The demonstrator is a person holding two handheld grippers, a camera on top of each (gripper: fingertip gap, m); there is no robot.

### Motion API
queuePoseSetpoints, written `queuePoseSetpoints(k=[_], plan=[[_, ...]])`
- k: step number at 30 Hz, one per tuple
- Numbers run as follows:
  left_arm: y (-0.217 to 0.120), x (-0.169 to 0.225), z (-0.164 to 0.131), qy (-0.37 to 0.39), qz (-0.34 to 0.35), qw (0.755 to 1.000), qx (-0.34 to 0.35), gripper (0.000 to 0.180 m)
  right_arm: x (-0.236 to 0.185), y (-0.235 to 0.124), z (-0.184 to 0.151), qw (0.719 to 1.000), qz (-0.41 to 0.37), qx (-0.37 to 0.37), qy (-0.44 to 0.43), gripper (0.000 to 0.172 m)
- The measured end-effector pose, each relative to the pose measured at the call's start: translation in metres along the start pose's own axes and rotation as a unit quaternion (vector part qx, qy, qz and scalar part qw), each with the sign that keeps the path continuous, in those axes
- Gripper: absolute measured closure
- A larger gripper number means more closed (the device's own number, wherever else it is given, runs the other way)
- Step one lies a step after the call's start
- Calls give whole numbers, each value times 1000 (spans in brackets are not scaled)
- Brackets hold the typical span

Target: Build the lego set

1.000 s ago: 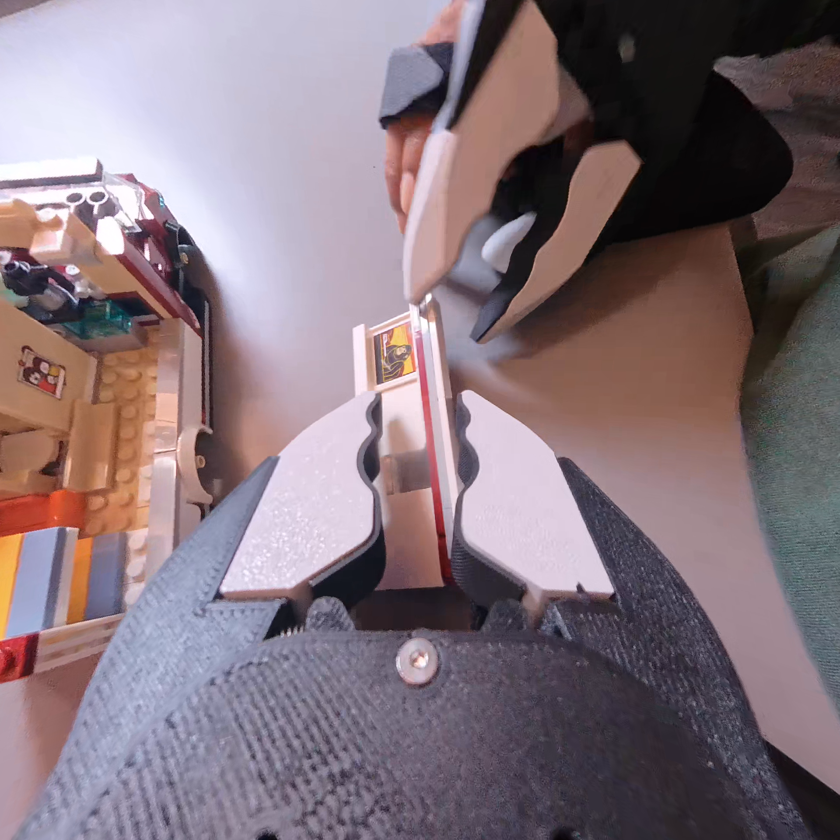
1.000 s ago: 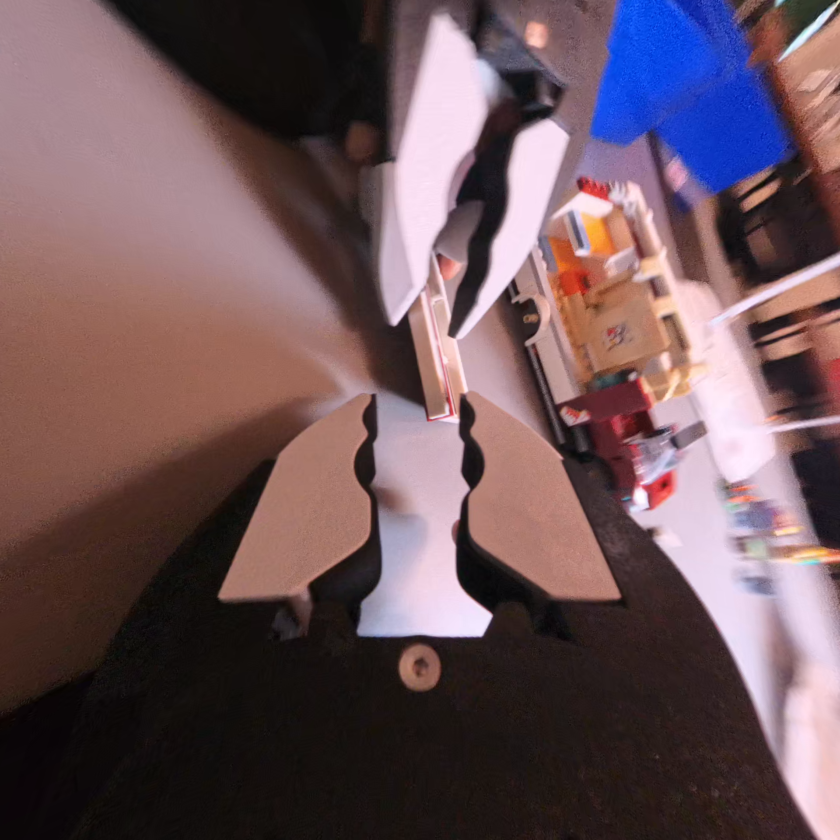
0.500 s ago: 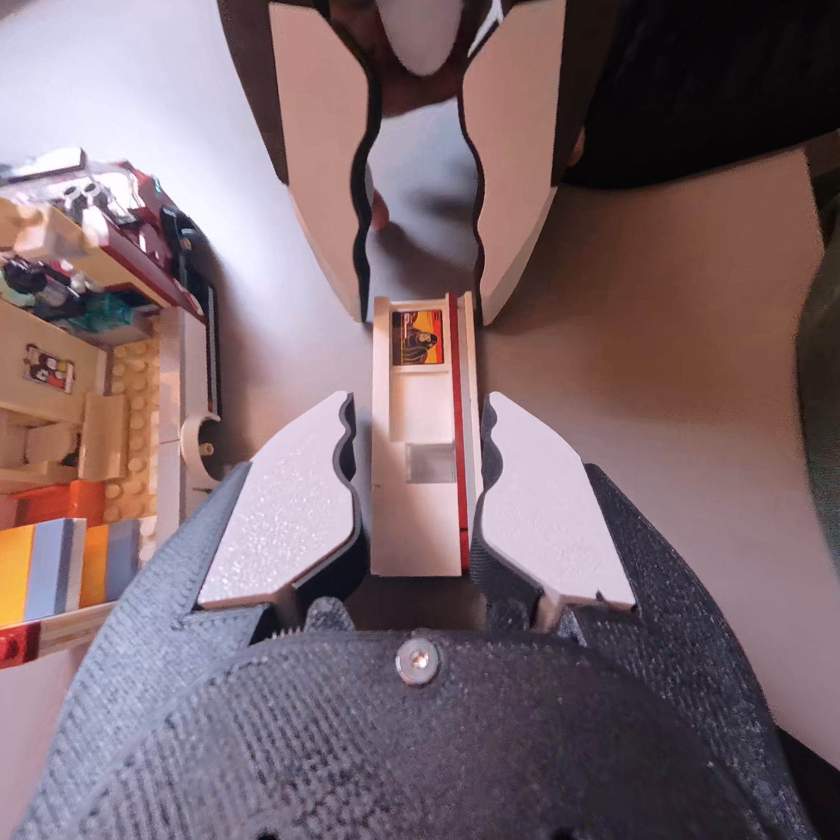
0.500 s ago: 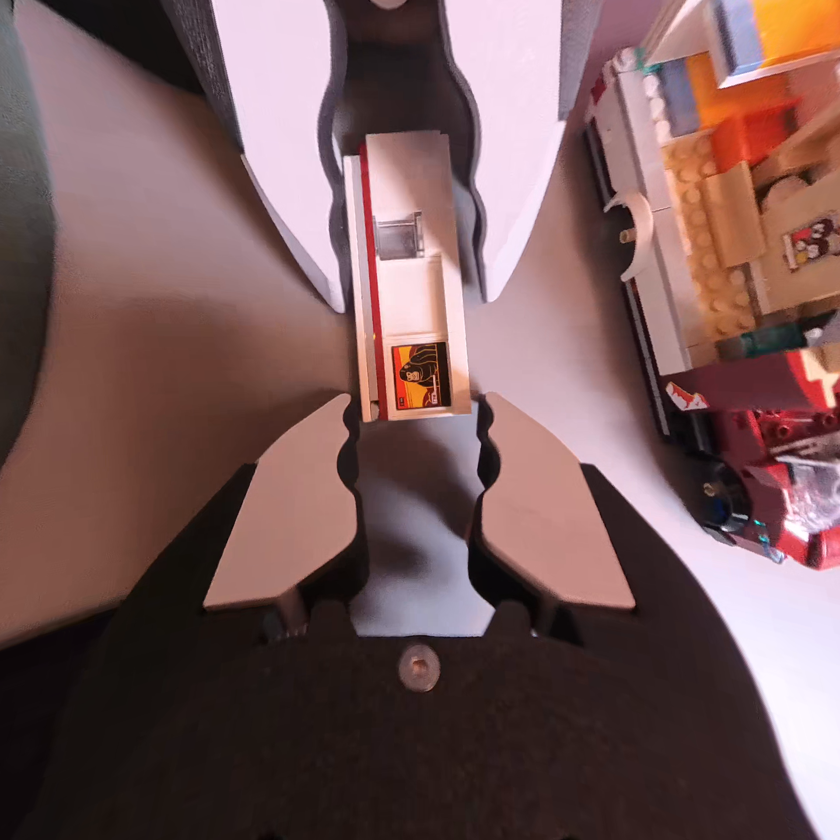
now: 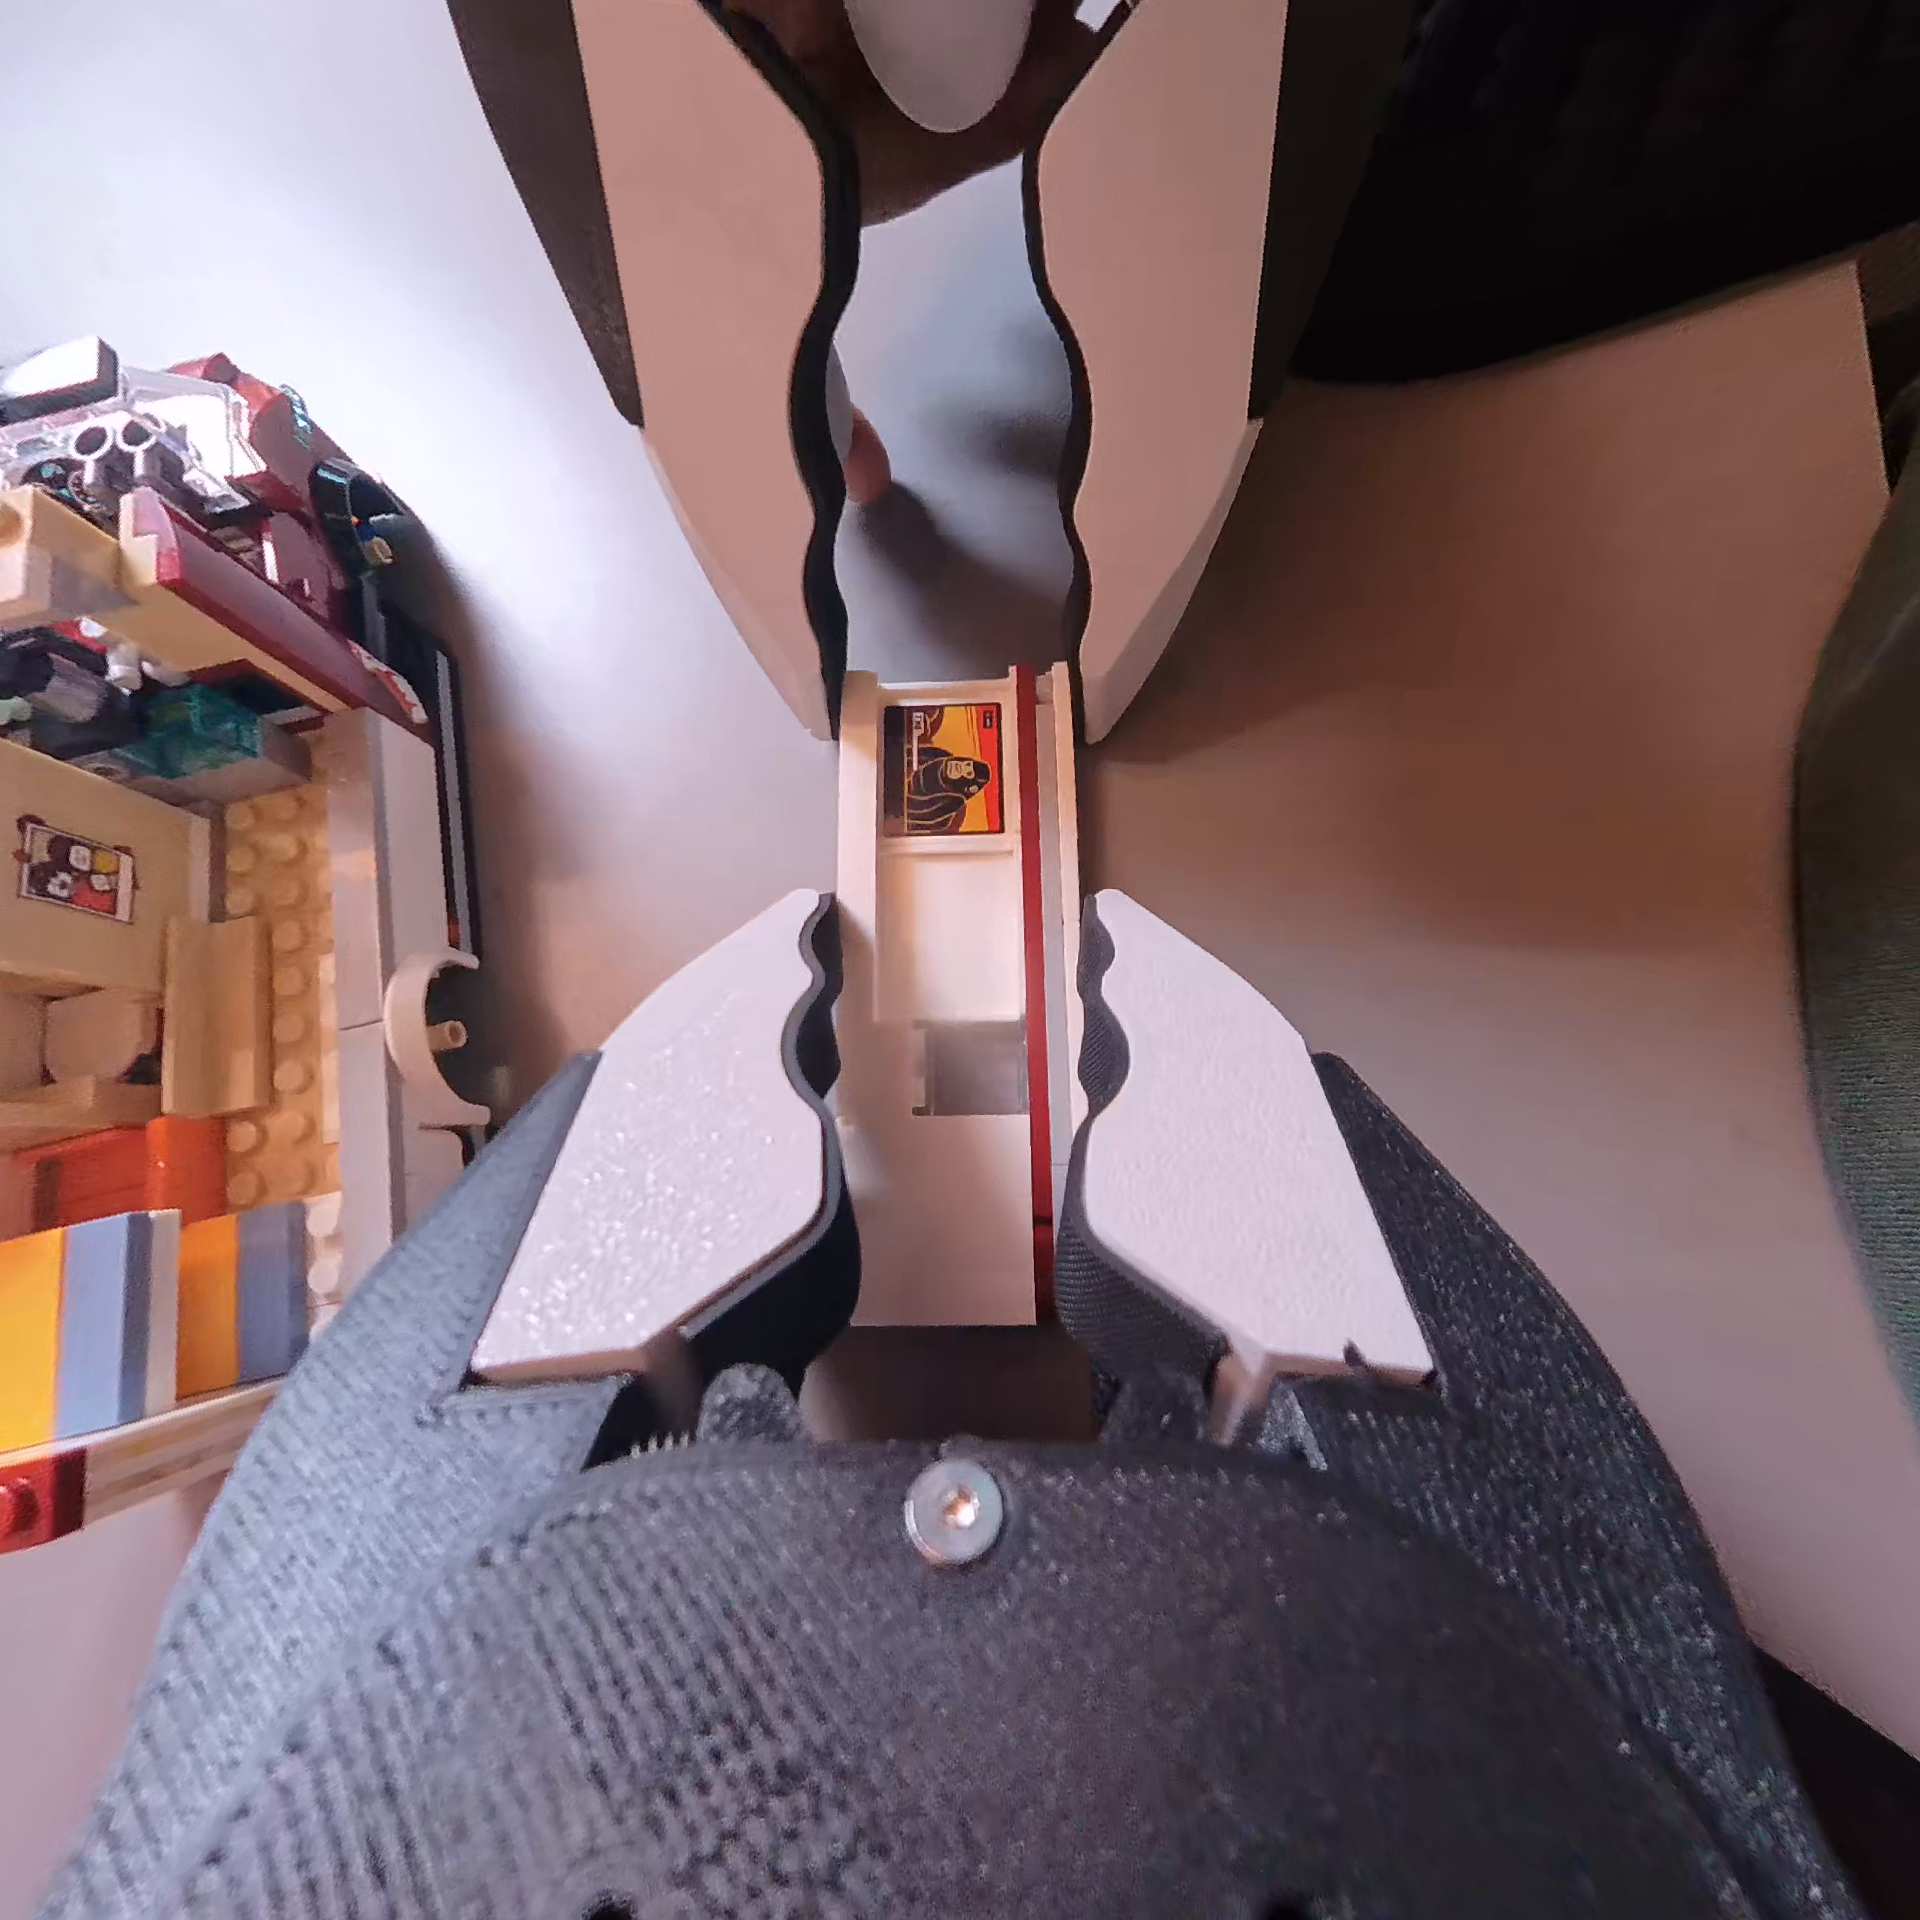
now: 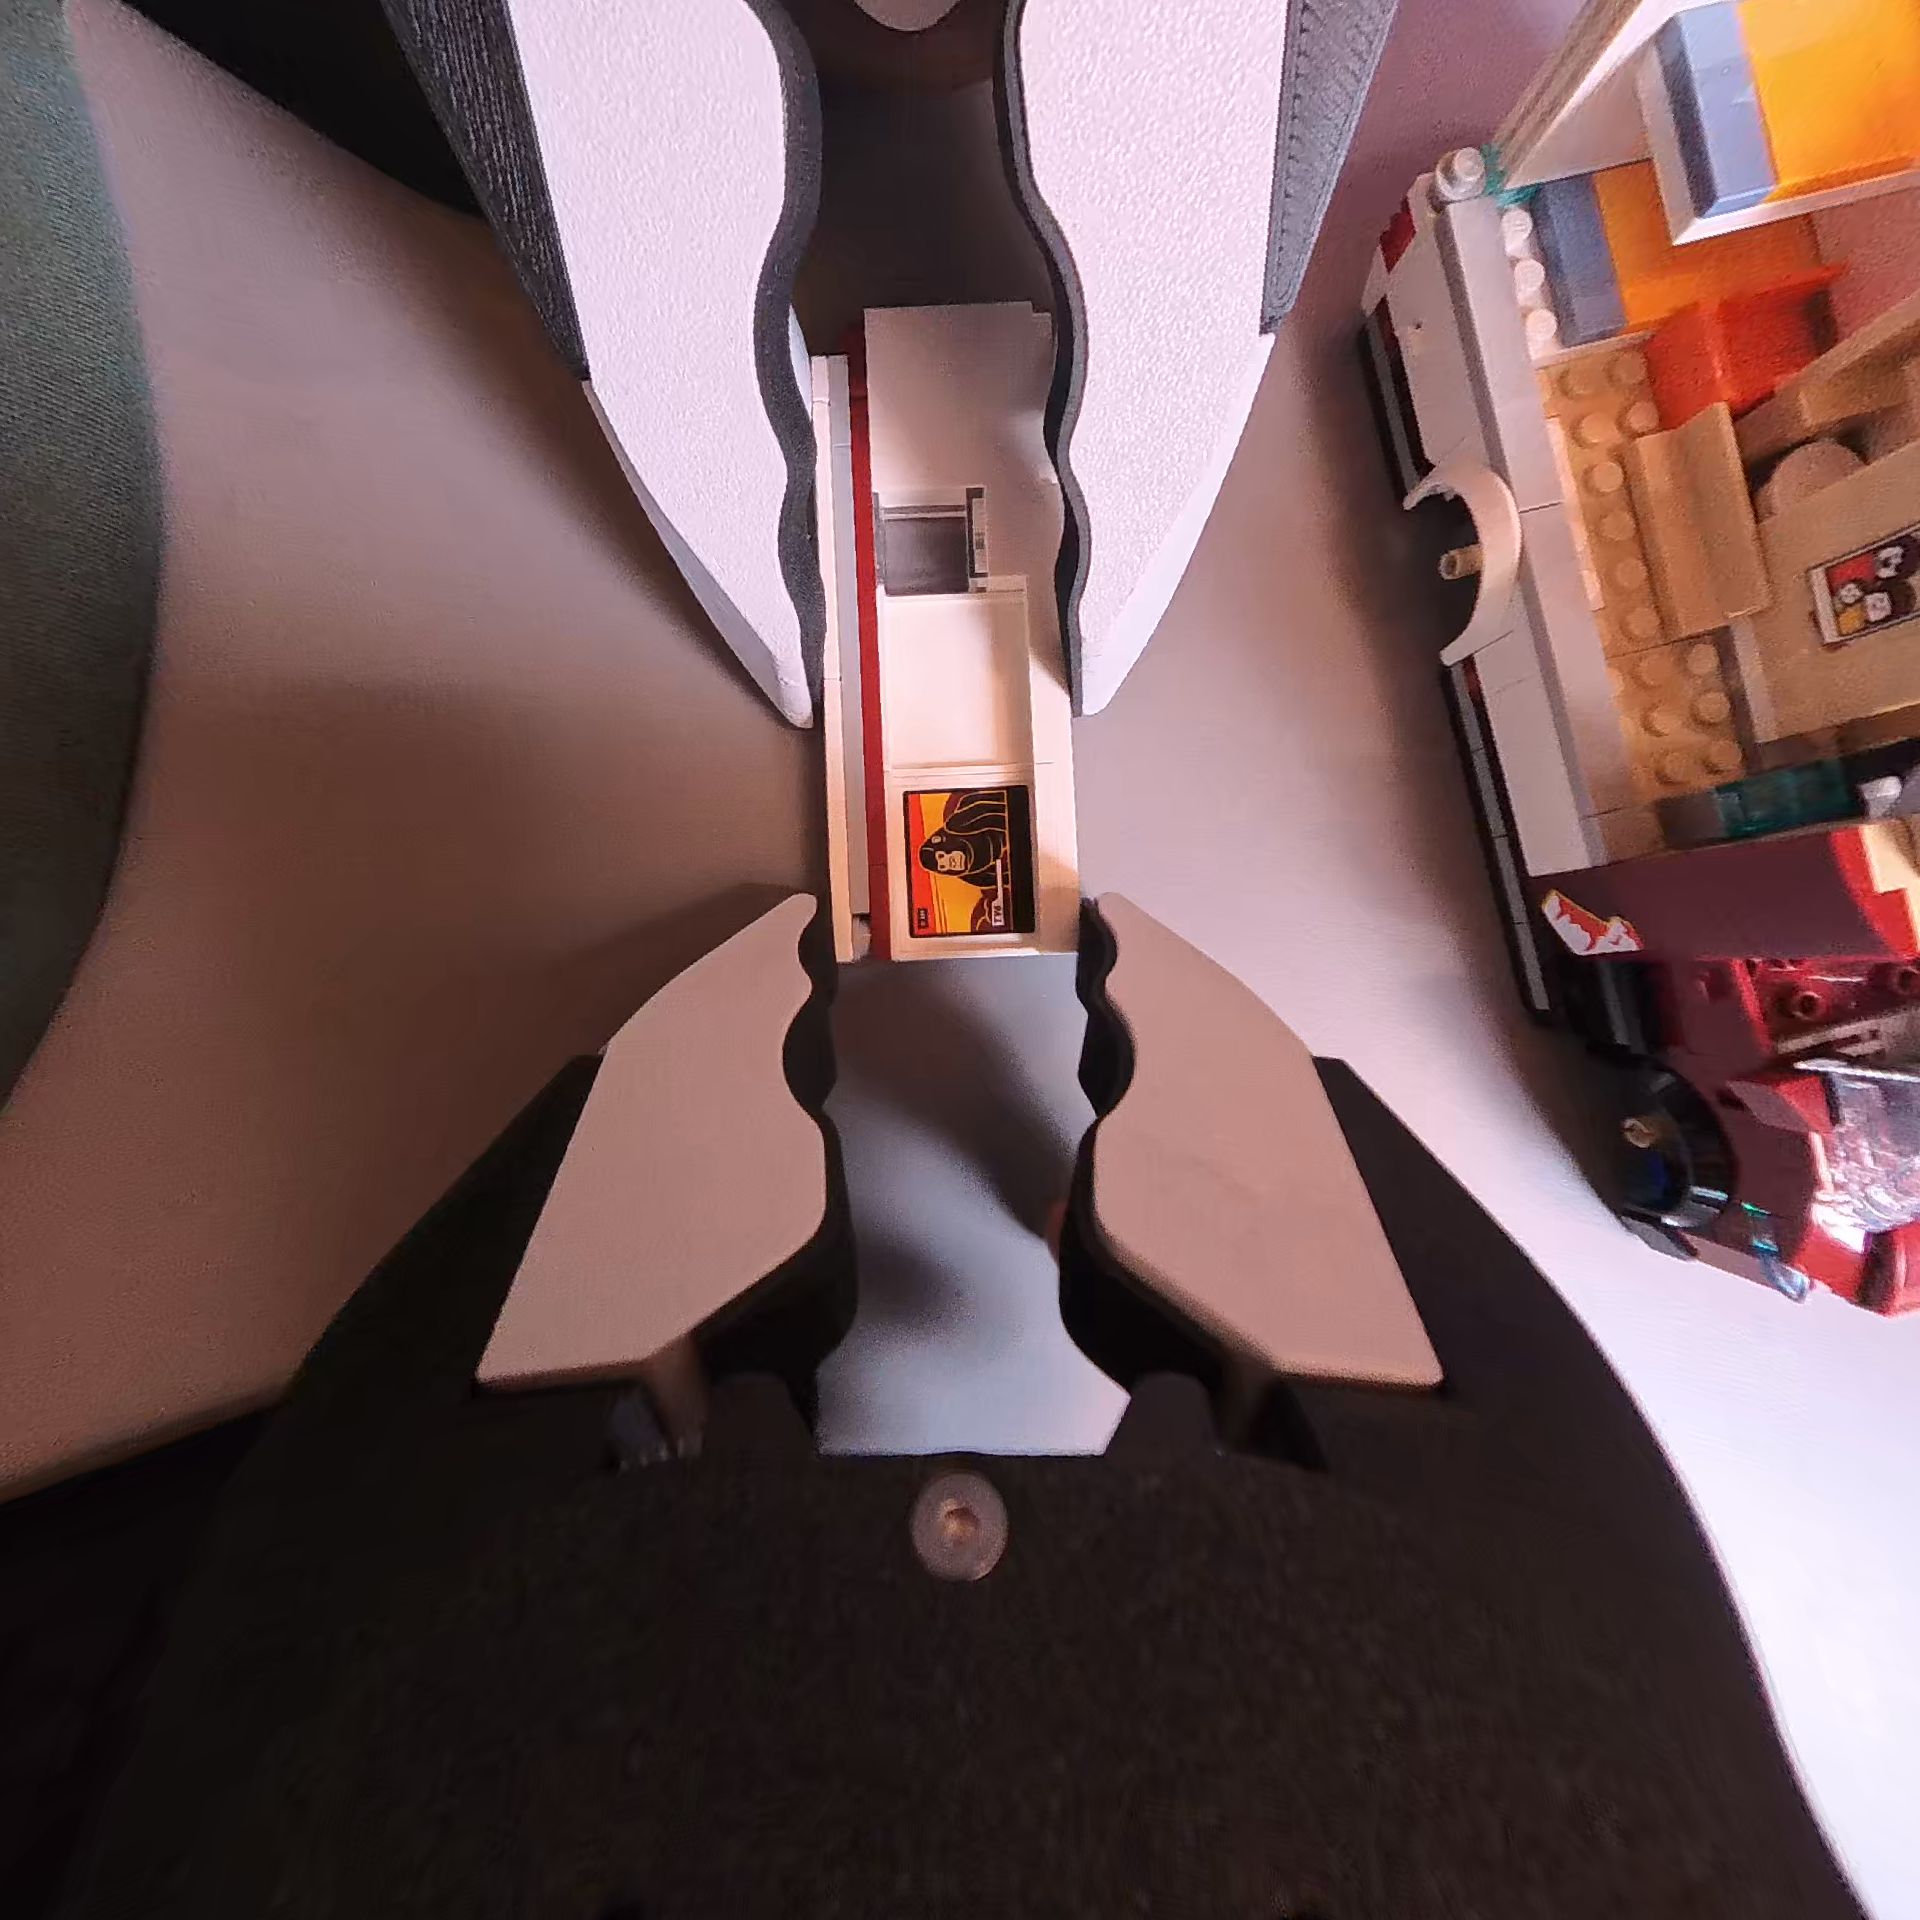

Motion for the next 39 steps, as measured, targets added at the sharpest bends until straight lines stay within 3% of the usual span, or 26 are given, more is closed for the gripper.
queuePoseSetpoints(k=[11, 14, 21, 34, 39], plan=[[-1, 1, -2, 12, -7, 1000, 25, 135, -1, 5, 7, 1000, 12, -5, -16, 128], [-8, 0, -7, 25, -4, 999, 19, 113, -2, 2, 3, 1000, 5, -7, -4, 128], [-15, -3, -14, 23, -14, 1000, 13, 136, -13, -4, -8, 1000, -20, -1, -3, 127], [-14, -1, -13, 21, -22, 1000, 5, 136, -9, 0, -3, 1000, 15, -8, -3, 128], [-14, -4, -13, 7, -23, 1000, 9, 136, -9, -2, -4, 1000, -10, 7, -6, 127]])
Point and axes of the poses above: each gripper's, where its closed fingertips meet, y out along the fingers, z out of its top, x = y × z across the jaws, the point moved 7 cm from there along -y, back along the fingers, and after that the axes turned 15 degrees about z, right-handed, at the moved point
